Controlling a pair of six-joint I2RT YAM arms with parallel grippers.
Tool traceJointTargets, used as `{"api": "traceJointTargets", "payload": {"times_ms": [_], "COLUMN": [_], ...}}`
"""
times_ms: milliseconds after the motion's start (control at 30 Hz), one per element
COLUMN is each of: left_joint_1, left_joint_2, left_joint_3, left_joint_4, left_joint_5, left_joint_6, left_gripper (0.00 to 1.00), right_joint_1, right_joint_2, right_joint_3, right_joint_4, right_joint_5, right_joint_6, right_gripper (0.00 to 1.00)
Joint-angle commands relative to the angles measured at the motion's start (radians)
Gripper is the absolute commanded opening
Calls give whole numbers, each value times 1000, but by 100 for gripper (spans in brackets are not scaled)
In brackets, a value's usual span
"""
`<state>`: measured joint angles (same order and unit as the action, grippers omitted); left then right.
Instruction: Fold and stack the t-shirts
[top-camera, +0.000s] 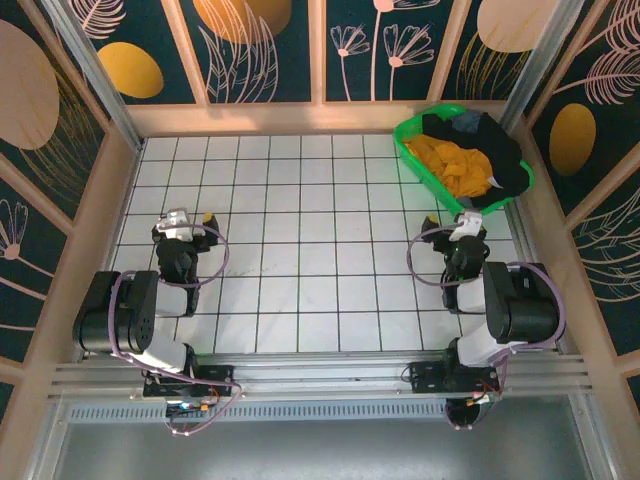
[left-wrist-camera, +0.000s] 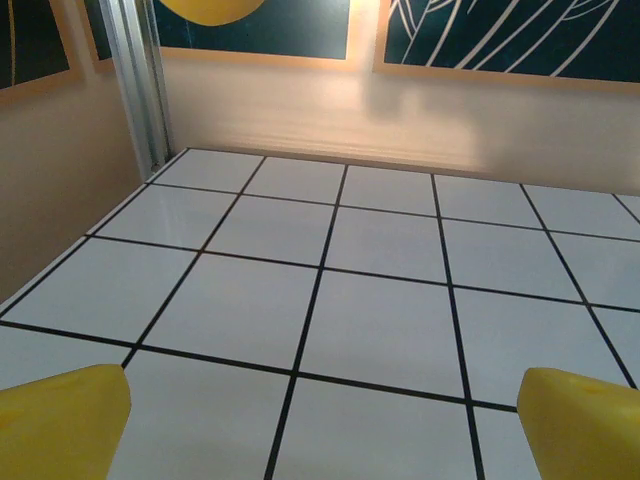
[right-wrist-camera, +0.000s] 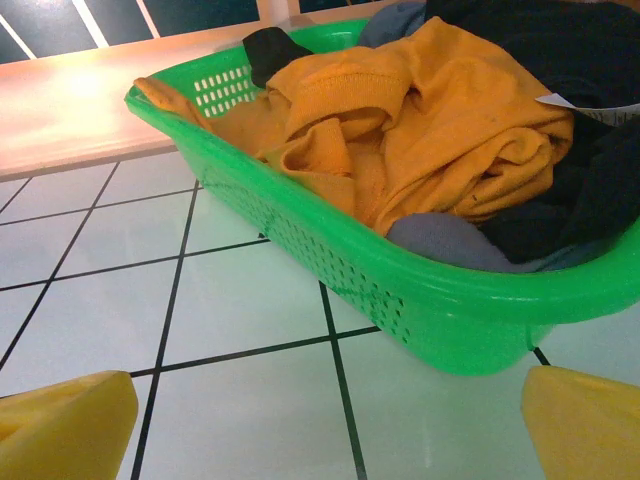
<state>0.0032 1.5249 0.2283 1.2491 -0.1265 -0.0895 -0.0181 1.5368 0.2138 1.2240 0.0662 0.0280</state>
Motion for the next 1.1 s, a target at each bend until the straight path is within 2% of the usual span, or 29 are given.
{"api": "traceJointTargets", "payload": {"times_ms": [0, 800, 833, 900, 967, 1033, 1067], "left_joint_1": [-3, -4, -3, -7, -17, -22, -33], "left_joint_2": [-6, -11, -22, -97, -206, -310, -358], "left_joint_3": [15, 8, 8, 33, 64, 78, 107], "left_joint_4": [6, 17, 12, -98, -222, -251, -278], "left_joint_5": [19, 19, 21, 6, -77, -118, -140], "left_joint_6": [14, 14, 15, 21, 2, -18, -8], "left_gripper": [99, 99, 99, 99, 99, 99, 99], "right_joint_1": [-1, -1, 5, 48, 106, 149, 169], "right_joint_2": [0, -1, -18, -98, -201, -324, -377], "right_joint_3": [13, 8, 13, 51, 89, 113, 162], "right_joint_4": [36, 47, 23, -105, -219, -224, -281], "right_joint_5": [-3, -2, 7, 94, 203, 266, 302], "right_joint_6": [0, -3, -7, -31, -58, -49, -40], "right_gripper": [99, 99, 99, 99, 99, 99, 99]}}
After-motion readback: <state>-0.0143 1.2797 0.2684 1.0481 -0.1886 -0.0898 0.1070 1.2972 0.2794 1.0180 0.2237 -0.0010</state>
